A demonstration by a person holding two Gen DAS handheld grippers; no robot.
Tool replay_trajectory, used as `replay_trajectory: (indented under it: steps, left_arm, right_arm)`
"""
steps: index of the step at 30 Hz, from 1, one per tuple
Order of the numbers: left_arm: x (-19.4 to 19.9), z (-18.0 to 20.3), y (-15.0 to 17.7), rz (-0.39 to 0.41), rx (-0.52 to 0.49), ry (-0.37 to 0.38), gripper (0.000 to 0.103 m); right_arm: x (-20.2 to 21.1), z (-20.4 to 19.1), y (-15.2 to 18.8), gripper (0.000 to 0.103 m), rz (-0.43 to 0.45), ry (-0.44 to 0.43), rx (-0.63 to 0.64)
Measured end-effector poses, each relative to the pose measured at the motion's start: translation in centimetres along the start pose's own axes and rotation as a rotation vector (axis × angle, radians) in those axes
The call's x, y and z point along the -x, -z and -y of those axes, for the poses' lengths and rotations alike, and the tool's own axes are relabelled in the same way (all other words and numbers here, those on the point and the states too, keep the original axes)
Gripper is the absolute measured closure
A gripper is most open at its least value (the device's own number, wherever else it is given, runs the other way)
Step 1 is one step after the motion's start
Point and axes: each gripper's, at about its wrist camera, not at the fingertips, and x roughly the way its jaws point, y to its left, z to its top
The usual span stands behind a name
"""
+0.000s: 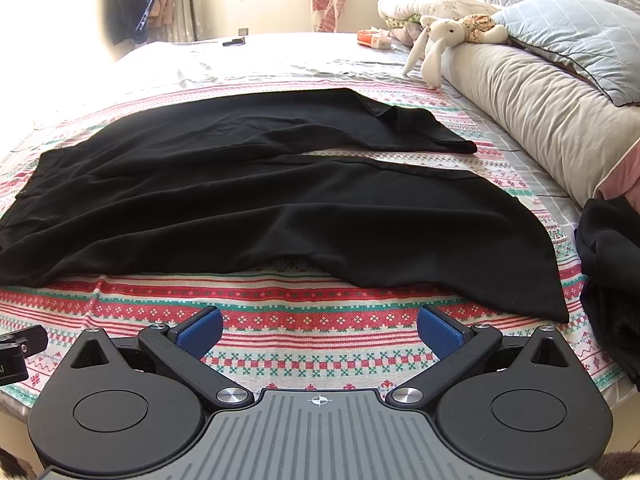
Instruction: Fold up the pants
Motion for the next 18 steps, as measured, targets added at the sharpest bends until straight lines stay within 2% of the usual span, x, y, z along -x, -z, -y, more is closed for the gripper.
replay_trajectory:
  steps: [10, 18]
  left_arm:
    - [-0.6, -1.3, 0.2, -0.004, 0.013, -0.028, 0.000]
    - [-2.4, -4.3, 0.1, 0.032, 0.048, -0.079, 0.000]
  right_arm:
    - [-0.7, -0.4, 0.0, 0.000, -0.007, -0.010, 0.024]
    - [-3.2, -0.2, -0.2, 0.000, -0.059, -0.083, 0.010]
